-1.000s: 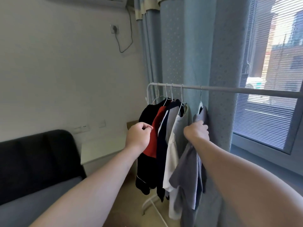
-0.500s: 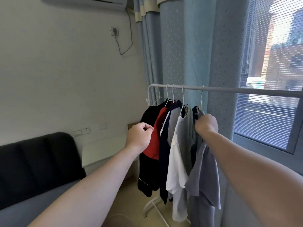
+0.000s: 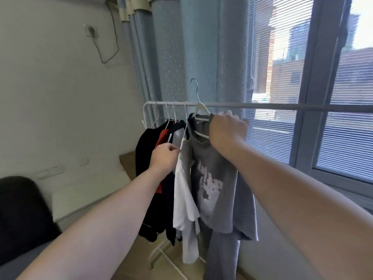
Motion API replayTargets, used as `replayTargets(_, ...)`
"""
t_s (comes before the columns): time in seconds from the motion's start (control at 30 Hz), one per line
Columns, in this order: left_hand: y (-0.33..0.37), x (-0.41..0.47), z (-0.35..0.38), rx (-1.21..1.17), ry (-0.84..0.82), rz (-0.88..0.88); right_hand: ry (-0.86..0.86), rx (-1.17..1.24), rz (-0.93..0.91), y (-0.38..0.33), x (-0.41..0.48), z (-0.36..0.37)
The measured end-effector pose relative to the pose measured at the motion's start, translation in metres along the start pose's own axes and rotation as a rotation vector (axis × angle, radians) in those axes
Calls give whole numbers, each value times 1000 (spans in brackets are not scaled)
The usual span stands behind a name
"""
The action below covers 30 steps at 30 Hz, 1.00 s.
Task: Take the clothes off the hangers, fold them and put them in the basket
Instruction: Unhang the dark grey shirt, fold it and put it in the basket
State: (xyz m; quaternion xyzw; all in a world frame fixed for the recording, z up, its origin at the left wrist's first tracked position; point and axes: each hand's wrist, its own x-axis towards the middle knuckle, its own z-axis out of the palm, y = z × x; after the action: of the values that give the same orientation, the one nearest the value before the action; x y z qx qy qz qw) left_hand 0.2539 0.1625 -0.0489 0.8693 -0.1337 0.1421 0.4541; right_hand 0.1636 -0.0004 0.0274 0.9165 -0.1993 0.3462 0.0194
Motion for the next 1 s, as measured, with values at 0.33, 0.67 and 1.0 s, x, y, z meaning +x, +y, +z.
replayTargets(0.33, 2, -4, 41, 91, -57, -62, -43, -324, -25, 53, -29, -24)
replayTargets(0.67, -16, -25, 68, 195, -277, 49, -2, -321, -178, 90, -46, -22)
replayTargets(1.0, -44, -28, 42, 285, -201, 79, -153, -206, -291, 88, -58, 7)
